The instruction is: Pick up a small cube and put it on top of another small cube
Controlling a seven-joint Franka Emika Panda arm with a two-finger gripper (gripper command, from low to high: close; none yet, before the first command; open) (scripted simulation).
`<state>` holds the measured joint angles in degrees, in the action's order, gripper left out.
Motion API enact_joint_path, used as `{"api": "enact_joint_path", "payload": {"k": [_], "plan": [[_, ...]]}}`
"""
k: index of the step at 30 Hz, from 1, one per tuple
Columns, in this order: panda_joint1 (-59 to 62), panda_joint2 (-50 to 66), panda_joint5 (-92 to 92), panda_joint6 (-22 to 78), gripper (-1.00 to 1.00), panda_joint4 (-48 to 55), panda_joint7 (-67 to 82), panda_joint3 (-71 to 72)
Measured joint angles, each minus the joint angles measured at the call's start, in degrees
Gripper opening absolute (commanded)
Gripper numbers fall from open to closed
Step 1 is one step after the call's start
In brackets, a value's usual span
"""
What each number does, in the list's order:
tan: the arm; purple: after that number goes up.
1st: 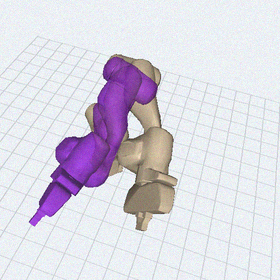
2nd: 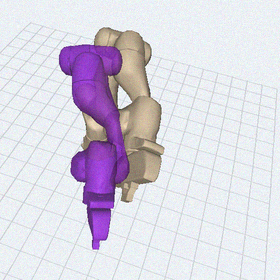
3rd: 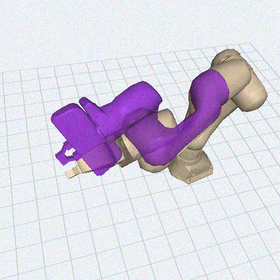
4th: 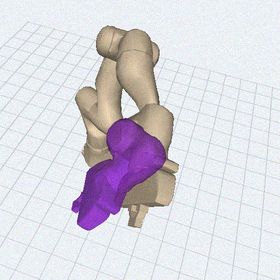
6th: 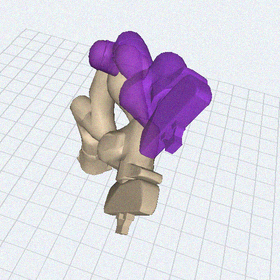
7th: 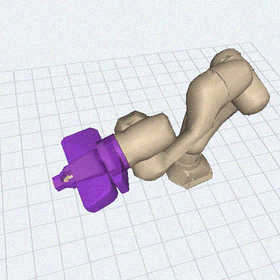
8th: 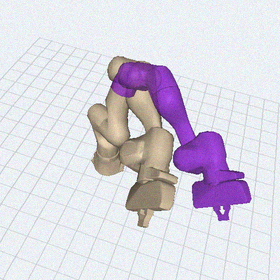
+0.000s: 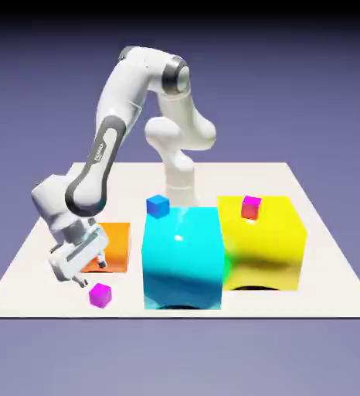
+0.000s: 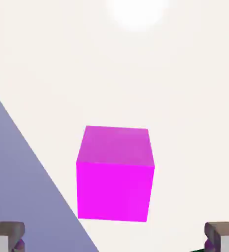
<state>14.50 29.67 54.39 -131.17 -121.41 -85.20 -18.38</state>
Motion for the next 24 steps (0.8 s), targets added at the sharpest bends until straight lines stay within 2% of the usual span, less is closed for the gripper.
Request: {"api": "enact_joint_path", "payload": {"k": [2, 3, 5, 9, 24], "plan": [[0.3, 4.1, 3.5, -2.5, 0.00, 1.2, 2.3, 2.2], [0.4, 6.1, 5.2, -3.6, -1.00, 1.8, 3.4, 3.2], [0.4, 6.1, 5.2, -3.6, -1.00, 1.8, 3.4, 3.2], [-0.1, -2.2, -1.7, 1.3, -1.00, -0.7, -1.0, -1.2], [6.6, -30.8, -30.4, 18.1, -1.00, -12.9, 1.0, -22.9]]}}
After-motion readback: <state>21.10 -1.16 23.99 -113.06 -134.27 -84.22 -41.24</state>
